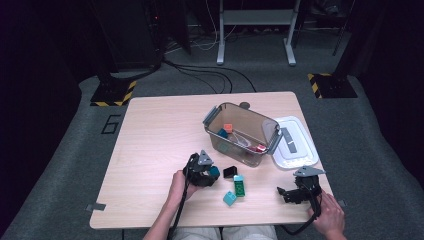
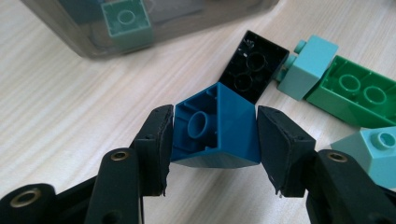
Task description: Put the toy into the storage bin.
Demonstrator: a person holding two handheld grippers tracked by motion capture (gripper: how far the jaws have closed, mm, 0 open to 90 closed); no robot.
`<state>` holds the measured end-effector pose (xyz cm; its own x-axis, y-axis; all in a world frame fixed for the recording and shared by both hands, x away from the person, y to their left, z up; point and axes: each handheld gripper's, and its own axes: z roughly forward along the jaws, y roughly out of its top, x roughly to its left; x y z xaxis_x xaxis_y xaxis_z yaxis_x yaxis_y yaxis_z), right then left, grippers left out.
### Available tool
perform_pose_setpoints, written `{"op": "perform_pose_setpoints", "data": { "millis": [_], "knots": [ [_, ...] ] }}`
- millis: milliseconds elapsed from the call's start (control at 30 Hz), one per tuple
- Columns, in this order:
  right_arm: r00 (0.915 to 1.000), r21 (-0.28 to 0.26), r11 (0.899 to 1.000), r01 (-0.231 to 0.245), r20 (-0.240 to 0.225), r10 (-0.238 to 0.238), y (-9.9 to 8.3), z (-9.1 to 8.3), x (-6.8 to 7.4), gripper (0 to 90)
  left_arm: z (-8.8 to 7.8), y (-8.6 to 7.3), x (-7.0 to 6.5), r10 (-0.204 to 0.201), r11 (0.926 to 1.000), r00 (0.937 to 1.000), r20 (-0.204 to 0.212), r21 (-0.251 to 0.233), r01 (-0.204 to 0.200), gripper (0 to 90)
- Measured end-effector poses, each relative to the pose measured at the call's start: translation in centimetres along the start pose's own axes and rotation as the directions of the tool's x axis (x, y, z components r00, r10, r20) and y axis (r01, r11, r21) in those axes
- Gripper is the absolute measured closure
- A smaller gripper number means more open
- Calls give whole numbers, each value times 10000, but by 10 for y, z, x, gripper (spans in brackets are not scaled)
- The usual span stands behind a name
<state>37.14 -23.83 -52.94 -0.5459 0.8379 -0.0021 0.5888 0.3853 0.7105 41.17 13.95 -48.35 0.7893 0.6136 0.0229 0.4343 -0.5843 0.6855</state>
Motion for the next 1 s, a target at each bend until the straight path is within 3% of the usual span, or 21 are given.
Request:
{"op": "perform_pose_setpoints", "data": {
  "millis": [367,633,767,1000],
  "knots": [
    [10000,1,10000,-2,-1,2,0,0,0,0,-19,18,8,69,9995,9990,-452,-313,-83,478],
    [10000,-3,10000,-1,0,1,0,0,0,0,-27,31,13,124,9995,9973,-720,-270,-144,477],
    [10000,-4,10000,-10,1,10,0,0,0,0,-33,43,18,41,9989,9965,-834,-466,-80,478],
    [10000,-5,10000,-7,1,7,0,0,0,0,-39,64,21,324,9982,9939,-1058,-459,-374,477]
  ]
}}
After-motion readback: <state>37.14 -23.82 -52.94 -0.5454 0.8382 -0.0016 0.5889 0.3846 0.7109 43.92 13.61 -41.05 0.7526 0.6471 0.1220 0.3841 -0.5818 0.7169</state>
